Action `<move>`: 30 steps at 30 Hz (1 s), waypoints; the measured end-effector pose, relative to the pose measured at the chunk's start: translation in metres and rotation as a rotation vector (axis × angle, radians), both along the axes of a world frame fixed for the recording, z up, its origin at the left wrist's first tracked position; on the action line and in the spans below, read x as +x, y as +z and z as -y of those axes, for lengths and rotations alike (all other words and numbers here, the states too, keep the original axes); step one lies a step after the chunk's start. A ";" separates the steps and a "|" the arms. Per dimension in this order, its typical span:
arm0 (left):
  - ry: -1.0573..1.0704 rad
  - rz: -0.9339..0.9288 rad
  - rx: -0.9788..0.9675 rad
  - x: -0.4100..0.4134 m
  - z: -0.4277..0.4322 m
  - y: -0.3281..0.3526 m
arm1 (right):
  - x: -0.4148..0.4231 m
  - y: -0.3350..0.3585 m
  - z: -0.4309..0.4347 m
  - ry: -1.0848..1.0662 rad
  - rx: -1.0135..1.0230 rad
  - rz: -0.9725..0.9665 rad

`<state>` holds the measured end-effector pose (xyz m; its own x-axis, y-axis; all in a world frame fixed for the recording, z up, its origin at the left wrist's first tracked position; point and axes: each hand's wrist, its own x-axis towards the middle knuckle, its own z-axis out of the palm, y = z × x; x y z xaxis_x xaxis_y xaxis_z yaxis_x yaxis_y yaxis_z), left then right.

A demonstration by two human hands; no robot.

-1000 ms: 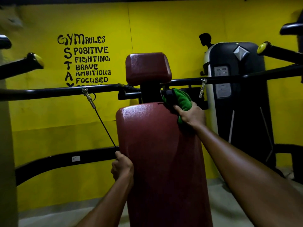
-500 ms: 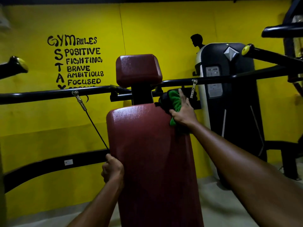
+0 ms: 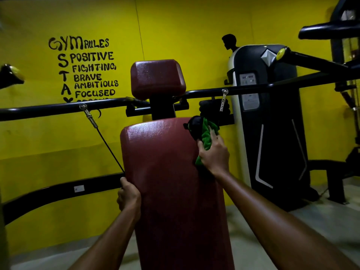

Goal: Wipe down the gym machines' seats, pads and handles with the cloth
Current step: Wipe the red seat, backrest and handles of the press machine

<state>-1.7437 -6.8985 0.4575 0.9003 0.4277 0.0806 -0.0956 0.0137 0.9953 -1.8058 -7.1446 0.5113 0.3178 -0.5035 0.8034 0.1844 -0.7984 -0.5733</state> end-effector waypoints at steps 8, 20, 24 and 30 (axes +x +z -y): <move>-0.070 0.171 0.154 -0.045 0.000 -0.063 | -0.026 -0.105 -0.012 0.065 -0.122 0.097; -0.262 0.115 0.192 -0.061 -0.010 -0.126 | -0.087 -0.244 0.018 0.327 -0.536 -0.114; -0.360 0.097 0.103 -0.065 -0.015 -0.134 | -0.093 -0.277 0.032 0.265 -0.863 -0.152; -0.570 -0.070 -0.005 -0.090 -0.030 -0.148 | -0.096 -0.294 0.043 0.350 -1.257 -0.075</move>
